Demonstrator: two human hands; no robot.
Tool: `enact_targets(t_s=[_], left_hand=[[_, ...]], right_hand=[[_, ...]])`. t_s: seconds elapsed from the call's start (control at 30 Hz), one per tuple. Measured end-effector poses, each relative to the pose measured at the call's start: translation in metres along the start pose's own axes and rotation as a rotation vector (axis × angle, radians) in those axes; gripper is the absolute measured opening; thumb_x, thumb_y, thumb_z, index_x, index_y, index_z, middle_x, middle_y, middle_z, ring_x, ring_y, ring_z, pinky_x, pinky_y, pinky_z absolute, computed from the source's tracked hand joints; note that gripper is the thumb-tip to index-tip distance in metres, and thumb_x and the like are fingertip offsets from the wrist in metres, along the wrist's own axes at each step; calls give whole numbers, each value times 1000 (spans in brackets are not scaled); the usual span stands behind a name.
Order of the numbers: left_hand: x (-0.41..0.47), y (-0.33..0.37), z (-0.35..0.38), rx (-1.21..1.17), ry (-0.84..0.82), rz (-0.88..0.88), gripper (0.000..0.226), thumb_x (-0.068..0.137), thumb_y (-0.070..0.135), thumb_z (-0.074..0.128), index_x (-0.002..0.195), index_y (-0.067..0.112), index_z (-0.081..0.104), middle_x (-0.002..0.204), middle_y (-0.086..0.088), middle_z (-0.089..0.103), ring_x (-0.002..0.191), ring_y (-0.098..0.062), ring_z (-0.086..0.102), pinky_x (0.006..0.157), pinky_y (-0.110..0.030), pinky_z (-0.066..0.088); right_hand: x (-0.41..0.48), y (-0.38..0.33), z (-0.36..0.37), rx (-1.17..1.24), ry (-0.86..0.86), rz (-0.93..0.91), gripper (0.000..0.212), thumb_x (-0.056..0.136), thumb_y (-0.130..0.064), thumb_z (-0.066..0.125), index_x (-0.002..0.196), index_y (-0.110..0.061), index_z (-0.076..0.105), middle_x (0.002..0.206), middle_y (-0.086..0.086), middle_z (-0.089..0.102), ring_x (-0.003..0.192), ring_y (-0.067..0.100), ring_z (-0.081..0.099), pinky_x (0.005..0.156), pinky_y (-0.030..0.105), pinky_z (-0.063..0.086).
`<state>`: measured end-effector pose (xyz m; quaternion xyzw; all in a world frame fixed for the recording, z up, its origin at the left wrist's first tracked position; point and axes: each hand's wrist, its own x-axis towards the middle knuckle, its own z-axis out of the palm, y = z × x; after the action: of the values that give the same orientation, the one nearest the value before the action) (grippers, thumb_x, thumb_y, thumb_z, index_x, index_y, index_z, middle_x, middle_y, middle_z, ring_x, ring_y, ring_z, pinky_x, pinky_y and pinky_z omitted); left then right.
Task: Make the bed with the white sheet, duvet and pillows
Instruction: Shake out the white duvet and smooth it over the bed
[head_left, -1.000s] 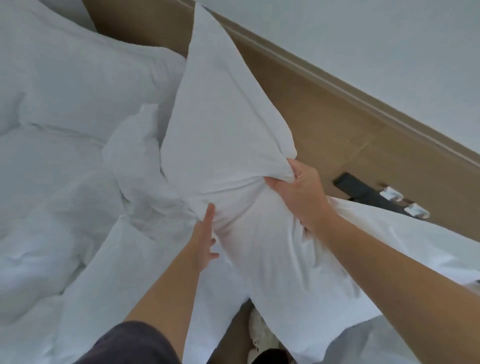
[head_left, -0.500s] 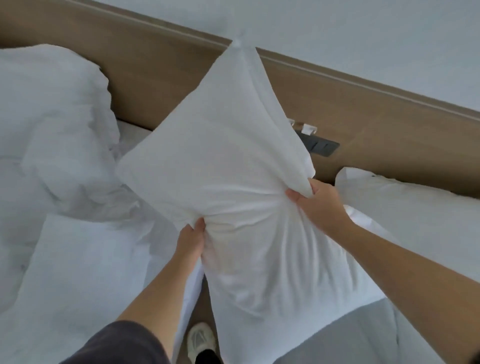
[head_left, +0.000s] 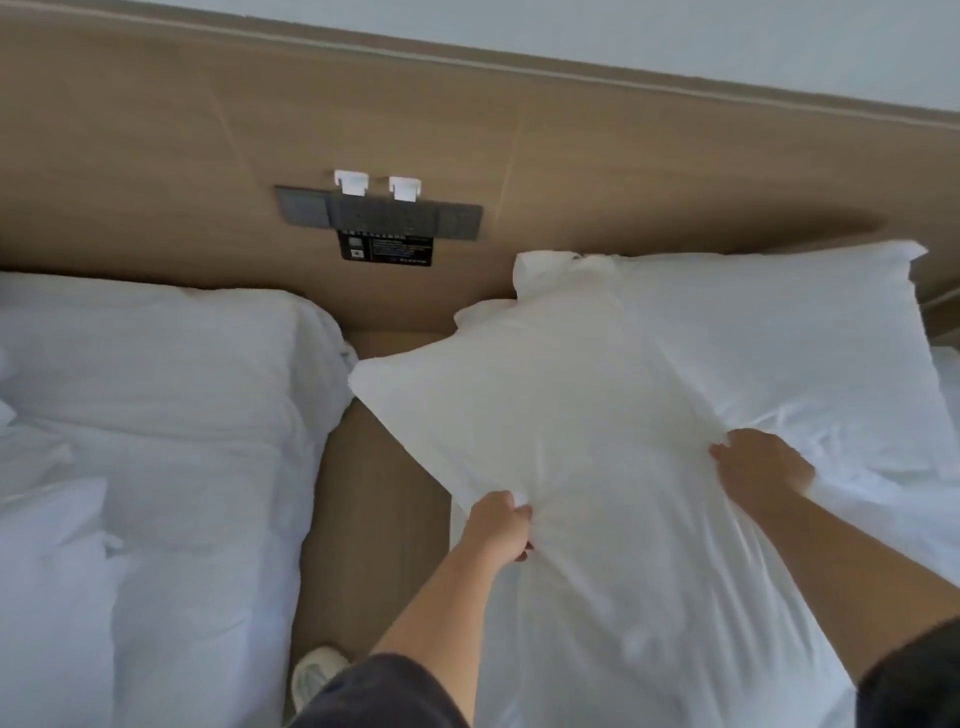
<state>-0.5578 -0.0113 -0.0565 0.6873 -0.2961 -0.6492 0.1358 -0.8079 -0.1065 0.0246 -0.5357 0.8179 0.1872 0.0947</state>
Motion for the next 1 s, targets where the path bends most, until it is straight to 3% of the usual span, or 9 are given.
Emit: enact_targets(t_s=[0.07,0.17,0.27,0.3,0.4,0.53,0.73,0.9,1.0], left_hand=[[17,-15,32,167,-43,-21,20,96,21,46,87,8,59,103,-14,68,93,-29,67,79,-36,57],[40,-46,63,320,-42,-68,30,98,24,41,108,4,61,115,-13,64,101,-27,60,75,-28,43],[63,-63,79,369,-65,-94,27,101,21,37,98,8,60,118,-14,62,112,-29,57,74,-25,37],[70,-63,82,376,-90,-99,29,102,20,35,99,7,61,120,-15,62,114,-29,56,78,-26,40],[80,-60,88,402,-220,-133,44,104,32,31,131,6,54,139,-12,51,128,-28,48,101,-30,38],[72,-59,84,335,-268,-212,68,96,55,41,146,9,37,150,-8,40,136,-27,40,110,-32,33],[53,-33,29,399,-201,-118,61,100,46,38,150,14,25,153,-9,34,138,-25,37,105,-30,33],[36,-13,-70,322,-55,-36,62,101,46,37,153,16,20,155,-5,32,139,-24,36,110,-36,32],[26,-19,-145,261,69,-26,59,101,44,37,152,17,24,152,-4,36,137,-24,39,103,-33,34]], right_hand=[[9,20,25,-45,-12,69,27,101,-30,45,111,-20,68,111,4,66,107,25,63,83,30,46],[21,27,64,-99,-29,66,27,102,-28,43,117,-23,64,115,2,65,110,24,62,83,30,47],[35,22,101,-88,-70,33,28,101,-23,42,120,-22,63,117,5,64,111,26,62,85,32,48],[39,18,110,-82,-80,20,28,102,-23,41,121,-20,62,117,6,64,111,27,62,85,33,48],[47,7,134,-16,-119,2,31,103,-25,38,127,-12,53,124,11,60,114,30,59,88,36,47],[40,-3,141,29,-168,66,49,100,-31,37,141,-4,32,142,14,42,128,33,44,95,43,44],[13,-36,103,-118,-157,-28,73,99,-55,27,155,-22,-6,164,6,-5,150,34,0,111,58,25],[-15,-128,70,-189,-148,-260,72,100,-55,23,155,-25,-11,163,6,-12,150,35,-6,115,60,20],[-43,-204,53,-253,-131,-411,72,99,-58,18,154,-25,-14,163,7,-14,150,36,-6,116,60,18]])
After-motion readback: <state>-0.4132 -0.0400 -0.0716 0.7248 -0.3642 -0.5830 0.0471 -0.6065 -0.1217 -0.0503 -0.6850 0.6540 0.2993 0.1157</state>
